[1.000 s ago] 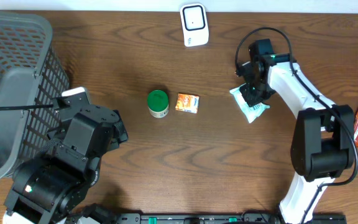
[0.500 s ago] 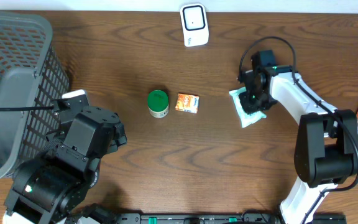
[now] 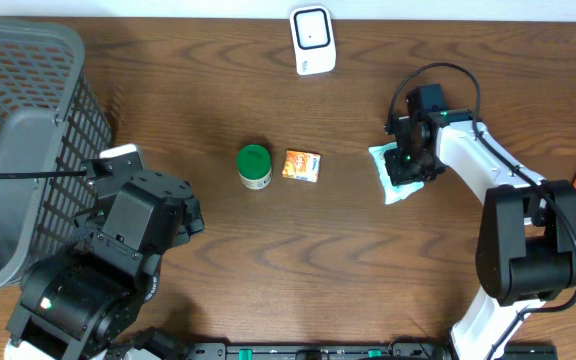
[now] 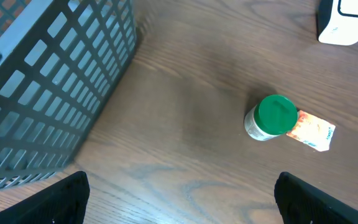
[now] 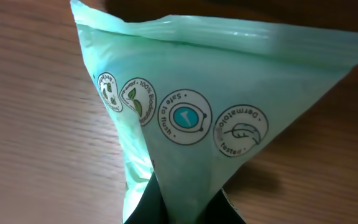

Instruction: Scan the item barcode

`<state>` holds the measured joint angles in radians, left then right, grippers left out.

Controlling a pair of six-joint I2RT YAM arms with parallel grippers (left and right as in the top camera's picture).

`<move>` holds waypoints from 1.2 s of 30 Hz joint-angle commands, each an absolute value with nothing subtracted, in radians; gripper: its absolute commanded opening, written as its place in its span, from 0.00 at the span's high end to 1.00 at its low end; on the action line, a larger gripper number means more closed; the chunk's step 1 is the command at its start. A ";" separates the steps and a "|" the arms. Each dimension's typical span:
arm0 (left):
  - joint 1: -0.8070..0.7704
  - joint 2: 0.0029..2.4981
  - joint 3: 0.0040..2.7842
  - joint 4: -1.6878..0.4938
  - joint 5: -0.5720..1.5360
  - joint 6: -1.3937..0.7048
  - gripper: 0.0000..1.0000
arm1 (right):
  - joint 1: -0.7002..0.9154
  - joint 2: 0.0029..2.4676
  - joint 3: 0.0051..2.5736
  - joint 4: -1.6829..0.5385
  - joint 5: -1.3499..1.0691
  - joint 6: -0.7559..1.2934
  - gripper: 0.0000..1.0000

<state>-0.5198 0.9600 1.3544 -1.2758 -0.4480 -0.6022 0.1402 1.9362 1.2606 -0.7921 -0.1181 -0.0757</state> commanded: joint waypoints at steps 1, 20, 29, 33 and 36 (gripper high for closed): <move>-0.516 0.960 1.361 -1.279 -0.464 -0.596 0.05 | 0.146 2.001 1.221 -0.826 -0.430 -0.044 0.99; -0.516 0.959 1.361 -1.279 -0.464 -0.596 0.05 | 0.107 2.001 1.230 -1.120 -1.375 0.099 0.99; -0.516 0.960 1.361 -1.279 -0.464 -0.596 0.05 | 0.105 2.001 1.229 -1.111 -1.538 0.072 0.99; -0.516 0.960 1.361 -1.279 -0.464 -0.596 0.05 | 0.105 2.001 1.229 -1.106 -1.544 -0.056 0.99; -0.516 0.960 1.361 -1.279 -0.464 -0.596 0.05 | 0.106 2.001 1.230 -0.984 -1.562 -0.123 0.99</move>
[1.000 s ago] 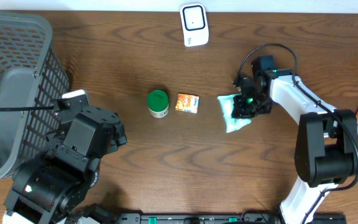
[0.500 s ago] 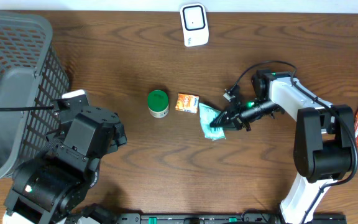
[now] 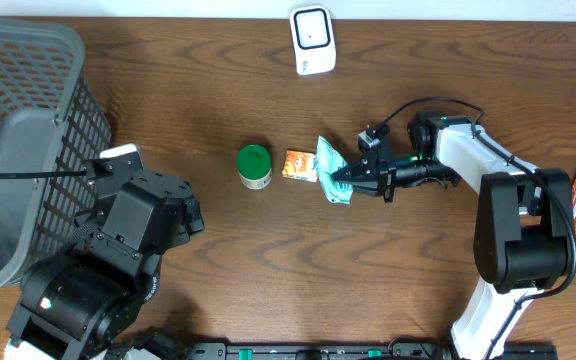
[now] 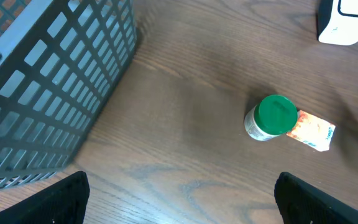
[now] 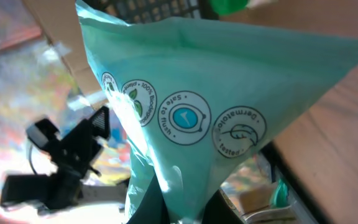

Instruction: Scan the item barcode

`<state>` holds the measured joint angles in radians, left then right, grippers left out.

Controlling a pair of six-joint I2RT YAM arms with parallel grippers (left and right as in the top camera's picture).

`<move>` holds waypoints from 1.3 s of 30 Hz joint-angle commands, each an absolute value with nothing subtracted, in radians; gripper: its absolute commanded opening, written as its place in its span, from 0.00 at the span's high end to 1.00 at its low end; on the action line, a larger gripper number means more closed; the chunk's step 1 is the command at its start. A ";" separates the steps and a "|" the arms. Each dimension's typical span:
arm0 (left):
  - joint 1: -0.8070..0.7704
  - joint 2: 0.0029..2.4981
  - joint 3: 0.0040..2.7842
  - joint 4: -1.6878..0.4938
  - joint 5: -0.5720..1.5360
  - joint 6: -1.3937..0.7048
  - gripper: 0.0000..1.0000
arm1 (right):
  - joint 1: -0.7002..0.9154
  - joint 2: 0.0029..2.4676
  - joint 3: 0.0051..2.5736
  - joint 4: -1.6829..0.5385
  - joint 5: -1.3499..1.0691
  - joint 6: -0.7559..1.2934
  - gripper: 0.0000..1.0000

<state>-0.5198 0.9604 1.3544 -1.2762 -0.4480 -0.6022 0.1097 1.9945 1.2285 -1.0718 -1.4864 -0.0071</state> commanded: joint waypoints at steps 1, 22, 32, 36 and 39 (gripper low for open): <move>-0.516 0.960 1.361 -1.279 -0.464 -0.596 0.05 | 0.107 2.001 1.230 -0.947 -1.562 -0.125 0.99; -0.516 0.960 1.361 -1.279 -0.464 -0.596 0.05 | 0.220 1.902 1.302 -0.539 -1.562 -0.129 0.99; -0.516 0.960 1.361 -1.279 -0.464 -0.596 0.05 | 0.220 1.639 1.306 -0.109 -1.562 -0.139 0.99; -0.516 0.960 1.361 -1.279 -0.464 -0.596 0.04 | 0.220 1.593 1.306 0.020 -1.562 -0.139 0.99; -0.516 0.960 1.361 -1.279 -0.464 -0.596 0.05 | 0.220 1.583 1.306 0.079 -1.562 -0.136 0.99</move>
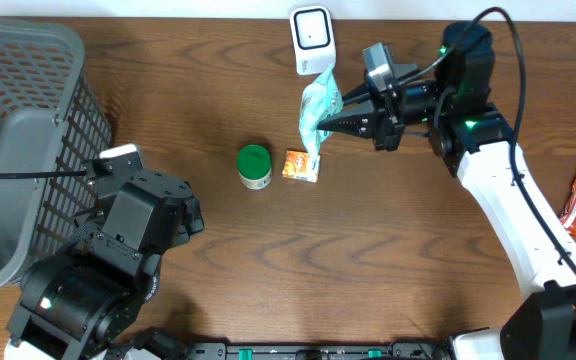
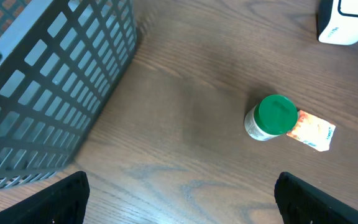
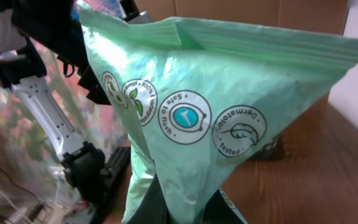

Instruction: Scan the item barcode

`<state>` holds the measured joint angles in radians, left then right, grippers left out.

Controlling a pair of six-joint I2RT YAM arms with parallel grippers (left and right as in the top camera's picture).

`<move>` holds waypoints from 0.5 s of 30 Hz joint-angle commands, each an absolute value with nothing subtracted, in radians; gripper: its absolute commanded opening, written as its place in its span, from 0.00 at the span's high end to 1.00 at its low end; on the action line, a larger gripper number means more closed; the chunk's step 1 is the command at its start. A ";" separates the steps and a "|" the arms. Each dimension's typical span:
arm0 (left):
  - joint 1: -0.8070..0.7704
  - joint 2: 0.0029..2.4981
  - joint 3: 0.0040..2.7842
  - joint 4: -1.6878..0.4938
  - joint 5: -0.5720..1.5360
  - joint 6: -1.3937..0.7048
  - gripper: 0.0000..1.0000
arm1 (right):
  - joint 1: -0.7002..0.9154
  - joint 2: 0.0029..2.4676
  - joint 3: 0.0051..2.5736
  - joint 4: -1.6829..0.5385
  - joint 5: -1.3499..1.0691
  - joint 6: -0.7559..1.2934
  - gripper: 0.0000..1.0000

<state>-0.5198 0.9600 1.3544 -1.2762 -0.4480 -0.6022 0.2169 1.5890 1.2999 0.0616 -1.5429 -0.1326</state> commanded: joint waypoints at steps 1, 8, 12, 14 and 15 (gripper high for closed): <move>-0.516 0.960 1.361 -1.279 -0.464 -0.596 0.05 | 0.220 1.583 1.306 0.079 -1.562 -0.135 0.99; -0.516 0.960 1.361 -1.279 -0.464 -0.596 0.05 | 0.222 1.584 1.289 0.060 -1.562 -0.183 0.99; -0.516 0.960 1.361 -1.279 -0.464 -0.596 0.05 | 0.218 1.584 1.253 0.060 -1.562 -0.326 0.99; -0.516 0.959 1.361 -1.279 -0.464 -0.596 0.05 | 0.212 1.589 1.247 0.060 -1.562 -0.376 0.99; -0.516 0.959 1.361 -1.279 -0.464 -0.596 0.05 | 0.207 1.591 1.247 0.061 -1.562 -0.403 0.99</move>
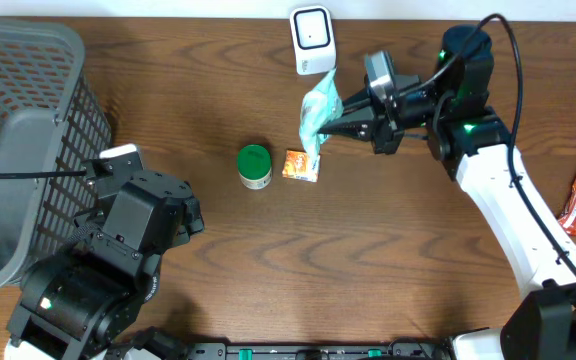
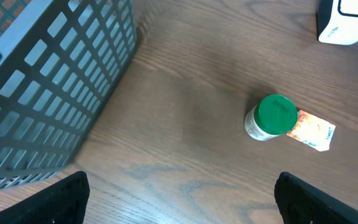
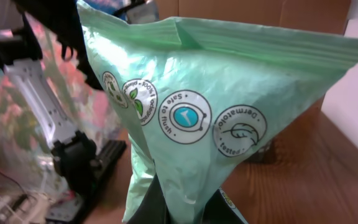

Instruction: Scan the item barcode

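A pale green wipes packet (image 1: 318,117) hangs in the air just below the white barcode scanner (image 1: 311,39) at the table's far edge. My right gripper (image 1: 346,128) is shut on it and points left. In the right wrist view the packet (image 3: 204,118) fills the frame, round printed seals facing the camera. My left gripper (image 2: 180,202) stands open low over the table at the front left, holding nothing; its dark fingertips (image 2: 55,200) show at the frame's bottom corners.
A green-lidded jar (image 1: 254,166) and an orange sachet (image 1: 302,165) lie mid-table. A dark mesh basket (image 1: 18,140) stands at the left. A red-orange packet lies at the right edge.
My right gripper and the green packet have shifted slightly down and away from the scanner. The left arm has not moved.
My right gripper was shut on the green packet lying on the table at the right. Then it held the packet lifted beside the orange sachet. Later the packet hung right under the scanner, and now it is a little lower.
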`<state>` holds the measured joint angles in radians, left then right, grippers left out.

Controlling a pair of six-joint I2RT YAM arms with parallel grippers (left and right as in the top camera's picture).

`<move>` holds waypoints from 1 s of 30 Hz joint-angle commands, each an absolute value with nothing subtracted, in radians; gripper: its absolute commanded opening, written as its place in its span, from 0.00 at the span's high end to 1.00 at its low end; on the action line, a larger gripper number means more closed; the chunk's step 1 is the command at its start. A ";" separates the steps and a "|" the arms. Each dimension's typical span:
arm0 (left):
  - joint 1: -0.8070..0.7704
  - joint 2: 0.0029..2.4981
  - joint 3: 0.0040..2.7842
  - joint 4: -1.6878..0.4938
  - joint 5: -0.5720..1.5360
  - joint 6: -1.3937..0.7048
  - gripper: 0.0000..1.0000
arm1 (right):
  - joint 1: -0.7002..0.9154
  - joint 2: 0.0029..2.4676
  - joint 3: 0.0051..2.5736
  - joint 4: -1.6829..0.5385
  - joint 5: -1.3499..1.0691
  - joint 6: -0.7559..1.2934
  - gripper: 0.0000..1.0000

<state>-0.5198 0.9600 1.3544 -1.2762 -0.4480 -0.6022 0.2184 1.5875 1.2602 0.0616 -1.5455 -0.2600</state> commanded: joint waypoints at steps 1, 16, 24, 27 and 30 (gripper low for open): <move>-0.516 0.960 1.361 -1.279 -0.464 -0.596 0.05 | 0.204 1.596 1.247 0.061 -1.562 -0.425 0.99; -0.516 0.960 1.361 -1.279 -0.464 -0.596 0.05 | 0.204 1.596 1.246 0.067 -1.561 -0.802 0.99; -0.516 0.960 1.361 -1.279 -0.464 -0.596 0.05 | 0.202 1.607 1.243 -0.009 -1.479 -0.917 0.99; -0.516 0.960 1.361 -1.279 -0.464 -0.596 0.05 | 0.199 1.608 1.236 -0.055 -1.479 -0.987 0.99; -0.516 0.960 1.361 -1.279 -0.464 -0.597 0.05 | 0.199 1.608 1.228 -0.061 -1.479 -1.003 0.99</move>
<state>-0.5198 0.9604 1.3544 -1.2762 -0.4480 -0.6022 0.1986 1.6020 1.2407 -0.0551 -1.4792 -0.9321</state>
